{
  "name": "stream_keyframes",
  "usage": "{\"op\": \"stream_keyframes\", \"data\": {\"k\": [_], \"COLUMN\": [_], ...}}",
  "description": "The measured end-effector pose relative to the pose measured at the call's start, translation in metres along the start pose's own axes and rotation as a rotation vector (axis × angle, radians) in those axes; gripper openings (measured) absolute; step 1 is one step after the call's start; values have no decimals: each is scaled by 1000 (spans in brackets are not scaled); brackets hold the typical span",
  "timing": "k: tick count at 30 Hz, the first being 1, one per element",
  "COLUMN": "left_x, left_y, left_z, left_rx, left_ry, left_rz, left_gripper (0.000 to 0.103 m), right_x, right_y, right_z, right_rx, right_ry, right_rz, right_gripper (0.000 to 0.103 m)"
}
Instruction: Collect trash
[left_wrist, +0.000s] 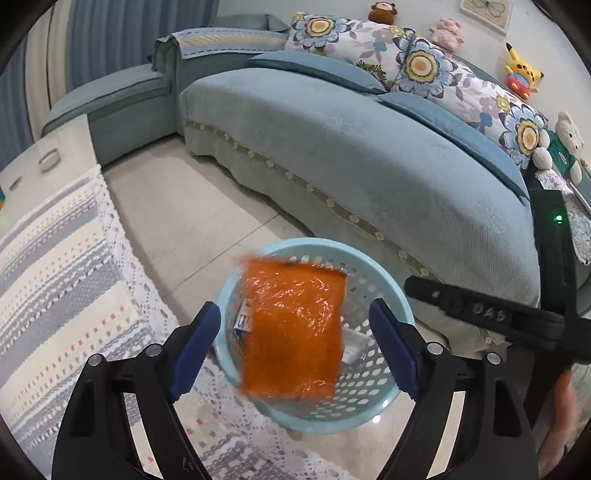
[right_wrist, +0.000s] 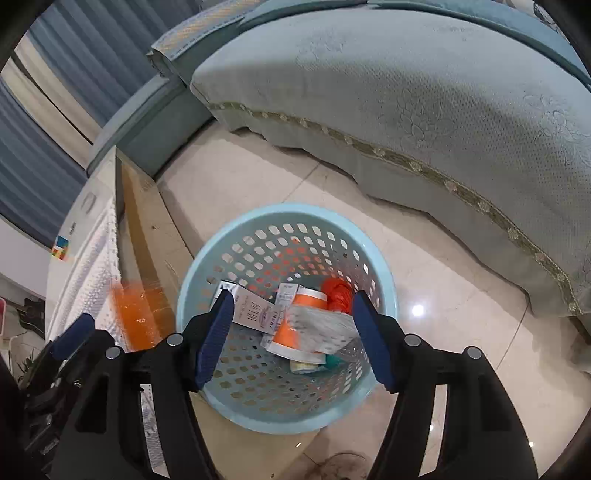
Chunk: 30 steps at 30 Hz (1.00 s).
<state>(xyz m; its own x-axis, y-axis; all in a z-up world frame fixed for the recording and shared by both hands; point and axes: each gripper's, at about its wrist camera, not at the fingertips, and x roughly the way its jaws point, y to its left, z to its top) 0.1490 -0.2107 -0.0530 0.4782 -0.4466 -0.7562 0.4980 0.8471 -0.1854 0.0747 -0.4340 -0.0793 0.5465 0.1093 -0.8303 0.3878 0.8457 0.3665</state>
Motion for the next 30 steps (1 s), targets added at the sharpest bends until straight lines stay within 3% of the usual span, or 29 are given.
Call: {"op": "stream_keyframes", "data": {"k": [6,10,12,15,20,25,30], "left_x": [-47,-98,-123,-165,-214,-225,-216], "left_y": [13,22,25,26,20,26,25], "left_z": [-7,-17,-24,-40,-79,-106,-117], "left_rx": [-22,-39,-44,-55,-34,-88,-57], "left_ry": [-63,-137,-185,-275,-401,-467,-513], "left_rz": [-14,-3,20,78,258,348,476], "left_gripper": [80,81,81,84,85,88,90], "right_x": [-41,-77,-94,-120,-151,-165,-157], "right_y": [27,60,75,94,122,134,134], "right_z": [-1,-13,-25,-51,-98,-131,-140], "right_rx": [-80,-174,-220,-275,-355,-414,-423], "right_ry": [-91,-165,-205,-294,-446,-613,-661], "right_rz": [21,19,17,10,-4,-48,-74], "right_gripper": [63,63,68,75,75,77,77]}}
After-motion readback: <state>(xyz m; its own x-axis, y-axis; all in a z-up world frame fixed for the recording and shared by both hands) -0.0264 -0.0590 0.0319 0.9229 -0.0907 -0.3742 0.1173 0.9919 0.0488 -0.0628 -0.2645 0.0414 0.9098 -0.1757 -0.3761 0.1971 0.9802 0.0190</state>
